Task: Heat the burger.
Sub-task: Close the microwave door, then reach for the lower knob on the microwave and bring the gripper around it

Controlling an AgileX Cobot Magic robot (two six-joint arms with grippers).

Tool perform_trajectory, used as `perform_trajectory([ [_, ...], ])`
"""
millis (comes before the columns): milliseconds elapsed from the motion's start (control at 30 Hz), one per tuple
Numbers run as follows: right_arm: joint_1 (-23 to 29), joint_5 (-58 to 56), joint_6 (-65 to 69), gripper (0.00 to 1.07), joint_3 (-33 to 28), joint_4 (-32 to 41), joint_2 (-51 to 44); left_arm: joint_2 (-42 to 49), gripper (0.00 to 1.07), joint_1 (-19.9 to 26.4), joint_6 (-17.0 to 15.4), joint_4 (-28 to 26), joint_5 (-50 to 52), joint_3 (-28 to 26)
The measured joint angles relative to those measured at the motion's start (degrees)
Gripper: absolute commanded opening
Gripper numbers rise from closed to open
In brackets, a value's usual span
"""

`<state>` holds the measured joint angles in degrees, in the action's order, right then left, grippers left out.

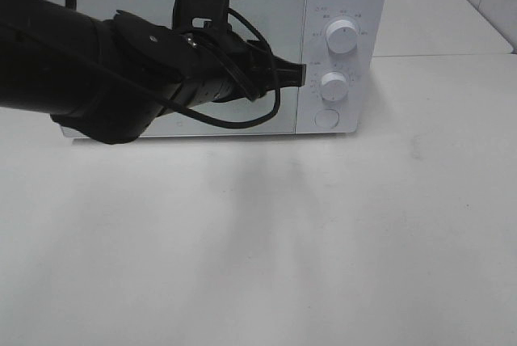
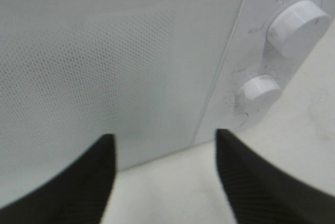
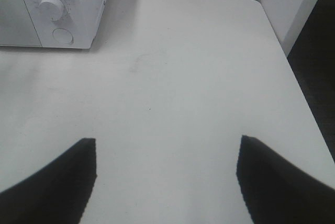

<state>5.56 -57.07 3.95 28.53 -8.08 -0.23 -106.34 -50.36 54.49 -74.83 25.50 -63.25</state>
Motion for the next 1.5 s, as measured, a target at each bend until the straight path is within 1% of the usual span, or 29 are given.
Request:
perform_trajectory([
  [33, 0.0, 0.0, 0.0, 0.74, 0.0, 0.0, 0.0, 0.0, 0.86, 0.0, 0.0, 0.0, 0.0, 0.0],
  [67, 0.0, 0.0, 0.0, 0.74, 0.0, 0.0, 0.0, 0.8, 0.96, 0.0, 3.8, -4.5, -2.7, 0.1],
  [100, 0.0, 0.0, 0.0, 0.74, 0.0, 0.0, 0.0, 1.3, 1.02, 0.0, 6.1, -6.3, -3.8, 0.2],
  [133, 0.0, 0.0, 0.0, 0.74, 0.0, 0.0, 0.0, 1.3, 1.02, 0.0, 6.1, -6.3, -3.8, 0.2],
  [167, 0.0, 0.0, 0.0, 0.74, 0.0, 0.0, 0.0, 2.2, 1.01, 0.0, 11.5, -10.1, -5.9, 0.4],
  [200, 0.0, 0.0, 0.0, 0.74, 0.0, 0.0, 0.0, 2.6, 1.0, 0.0, 13.6, -11.9, -6.6, 0.6],
  [233, 0.0, 0.0, 0.0, 0.74, 0.0, 0.0, 0.0, 2.6, 1.0, 0.0, 13.6, -11.9, -6.6, 0.6],
  [267, 0.0, 0.0, 0.0, 0.74, 0.0, 0.0, 0.0, 3.5, 1.0, 0.0, 18.3, -15.0, -8.1, 0.7],
  [300, 0.0, 0.0, 0.0, 0.74, 0.0, 0.0, 0.0, 4.1, 1.0, 0.0, 20.7, -16.6, -8.9, 0.7],
  [333, 0.0, 0.0, 0.0, 0.74, 0.0, 0.0, 0.0, 4.1, 1.0, 0.0, 20.7, -16.6, -8.9, 0.7],
  [367, 0.0, 0.0, 0.0, 0.74, 0.0, 0.0, 0.0, 5.2, 1.0, 0.0, 24.9, -19.0, -10.0, 0.7],
  [400, 0.0, 0.0, 0.0, 0.74, 0.0, 0.0, 0.0, 5.6, 1.0, 0.0, 27.0, -20.1, -10.8, 0.7],
  [433, 0.0, 0.0, 0.0, 0.74, 0.0, 0.0, 0.0, 5.6, 1.0, 0.0, 27.0, -20.1, -10.8, 0.7],
  [467, 0.0, 0.0, 0.0, 0.74, 0.0, 0.0, 0.0, 6.4, 1.0, 0.0, 30.7, -21.5, -12.0, 0.7],
  [500, 0.0, 0.0, 0.0, 0.74, 0.0, 0.0, 0.0, 6.8, 1.0, 0.0, 32.5, -21.9, -12.8, 0.9],
  [600, 0.0, 0.0, 0.0, 0.74, 0.0, 0.0, 0.0, 6.9, 1.0, 0.0, 33.1, -22.1, -12.9, 1.0],
  [800, 0.0, 0.0, 0.0, 0.74, 0.0, 0.0, 0.0, 7.4, 1.0, 0.2, 34.0, -22.0, -13.9, 3.6],
  [867, 0.0, 0.0, 0.0, 0.74, 0.0, 0.0, 0.0, 8.4, 0.99, 2.5, 34.1, -21.3, -18.3, 6.2],
  [967, 0.0, 0.0, 0.0, 0.74, 0.0, 0.0, 0.0, 8.9, 0.99, 3.3, 34.1, -21.2, -20.3, 6.7],
  [1033, 0.0, 0.0, 0.0, 0.74, 0.0, 0.0, 0.0, 11.9, 0.99, 7.8, 34.1, -20.7, -27.1, 9.3],
  [1067, 0.0, 0.0, 0.0, 0.74, 0.0, 0.0, 0.0, 11.9, 0.99, 7.8, 34.1, -20.7, -27.1, 9.3],
  [1133, 0.0, 0.0, 0.0, 0.74, 0.0, 0.0, 0.0, 14.8, 0.99, 10.5, 34.1, -20.6, -29.0, 11.7],
  [1167, 0.0, 0.0, 0.0, 0.74, 0.0, 0.0, 0.0, 14.8, 0.99, 10.5, 34.1, -20.6, -29.0, 11.7],
  [1233, 0.0, 0.0, 0.0, 0.74, 0.0, 0.0, 0.0, 17.0, 0.99, 11.6, 34.1, -20.4, -29.4, 14.0],
  [1267, 0.0, 0.0, 0.0, 0.74, 0.0, 0.0, 0.0, 17.0, 0.99, 11.6, 34.1, -20.4, -29.4, 14.0],
  [1333, 0.0, 0.0, 0.0, 0.74, 0.0, 0.0, 0.0, 21.1, 0.99, 14.4, 34.1, -20.3, -30.0, 18.6],
  [1367, 0.0, 0.0, 0.0, 0.74, 0.0, 0.0, 0.0, 21.1, 0.99, 14.4, 34.1, -20.3, -30.0, 18.6],
  [1467, 0.0, 0.0, 0.0, 0.74, 0.0, 0.0, 0.0, 25.3, 0.99, 18.6, 34.0, -20.3, -31.5, 22.8],
  [1500, 0.0, 0.0, 0.0, 0.74, 0.0, 0.0, 0.0, 25.3, 0.99, 18.6, 34.0, -20.3, -31.5, 22.8],
])
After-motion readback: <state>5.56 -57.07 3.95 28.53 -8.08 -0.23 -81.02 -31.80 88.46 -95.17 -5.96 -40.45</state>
